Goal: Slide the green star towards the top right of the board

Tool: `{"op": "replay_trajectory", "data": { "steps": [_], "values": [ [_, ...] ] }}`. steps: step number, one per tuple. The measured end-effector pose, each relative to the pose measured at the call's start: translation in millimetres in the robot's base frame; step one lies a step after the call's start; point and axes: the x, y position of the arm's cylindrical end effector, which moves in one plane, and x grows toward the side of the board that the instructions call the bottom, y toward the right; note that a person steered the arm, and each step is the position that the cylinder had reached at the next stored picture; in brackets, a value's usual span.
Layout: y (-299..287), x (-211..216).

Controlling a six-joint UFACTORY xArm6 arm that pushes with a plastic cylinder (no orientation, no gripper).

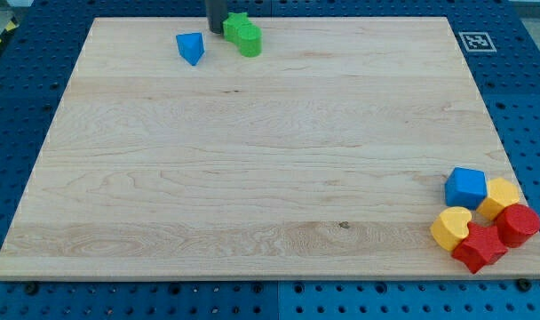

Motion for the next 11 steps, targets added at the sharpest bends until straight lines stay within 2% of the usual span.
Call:
{"op": "replay_trajectory", "data": {
  "steps": [1, 3, 5, 8, 11],
  "values": [
    [24.9, 7.4],
    [51.6, 58.0],
    [102.6, 57.8],
    [121.2, 16.9],
    [140.6, 8.0]
  ]
}}
